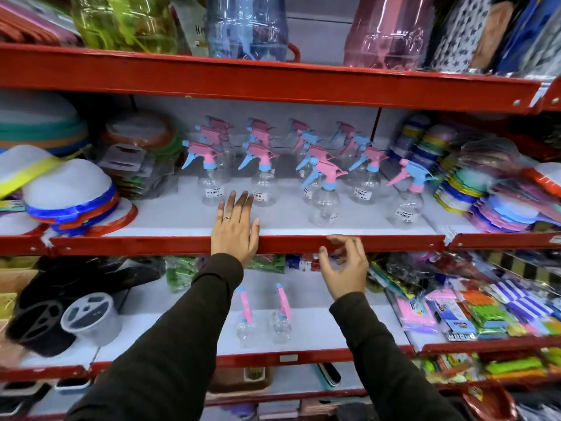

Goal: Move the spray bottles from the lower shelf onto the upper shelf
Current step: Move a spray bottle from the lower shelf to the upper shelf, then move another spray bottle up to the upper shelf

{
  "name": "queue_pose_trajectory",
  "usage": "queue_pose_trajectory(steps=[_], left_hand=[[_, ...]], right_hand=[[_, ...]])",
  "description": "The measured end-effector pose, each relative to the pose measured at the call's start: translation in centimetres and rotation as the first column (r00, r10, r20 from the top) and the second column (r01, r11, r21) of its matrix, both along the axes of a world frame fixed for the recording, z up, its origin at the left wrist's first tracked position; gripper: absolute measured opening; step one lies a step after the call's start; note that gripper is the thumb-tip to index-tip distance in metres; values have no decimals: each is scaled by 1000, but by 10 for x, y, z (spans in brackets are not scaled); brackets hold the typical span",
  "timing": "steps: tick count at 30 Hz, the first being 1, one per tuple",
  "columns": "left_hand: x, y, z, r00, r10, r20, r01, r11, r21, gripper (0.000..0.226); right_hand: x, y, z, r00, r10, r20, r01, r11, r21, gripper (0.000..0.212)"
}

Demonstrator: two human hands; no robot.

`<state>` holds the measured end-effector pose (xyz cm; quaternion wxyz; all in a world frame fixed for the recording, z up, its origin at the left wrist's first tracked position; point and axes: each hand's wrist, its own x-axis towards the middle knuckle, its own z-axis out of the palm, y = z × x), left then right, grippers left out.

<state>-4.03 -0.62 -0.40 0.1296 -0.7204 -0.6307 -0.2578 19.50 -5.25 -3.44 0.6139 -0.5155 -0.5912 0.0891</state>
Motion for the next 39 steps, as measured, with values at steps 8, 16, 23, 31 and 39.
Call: queue_pose_trajectory(steps=[8, 16, 23, 31, 39], left_hand=[[-81, -14, 1, 988, 148, 47, -149, 988, 30, 64], [-94, -3, -6, 984, 179, 16, -179, 984, -6, 62], [-96, 2, -10, 978, 209, -5, -209, 977, 32, 63], [-96, 2, -11, 979, 205, -3, -205, 977, 67, 60], [-95, -1, -7, 975, 222, -27, -222, 975, -2, 61]], right_hand=[[-22, -27, -86, 998, 63, 5, -56, 927, -370, 28], [-47, -19, -159, 988, 157, -15, -100, 552, -828, 64], [-71, -1, -180, 989, 113, -94, -136, 460, -878, 67], [-73, -8, -182, 987, -32, -155, -117, 518, -847, 60], [-59, -36, -144, 991, -5, -136, -98, 669, -737, 62]])
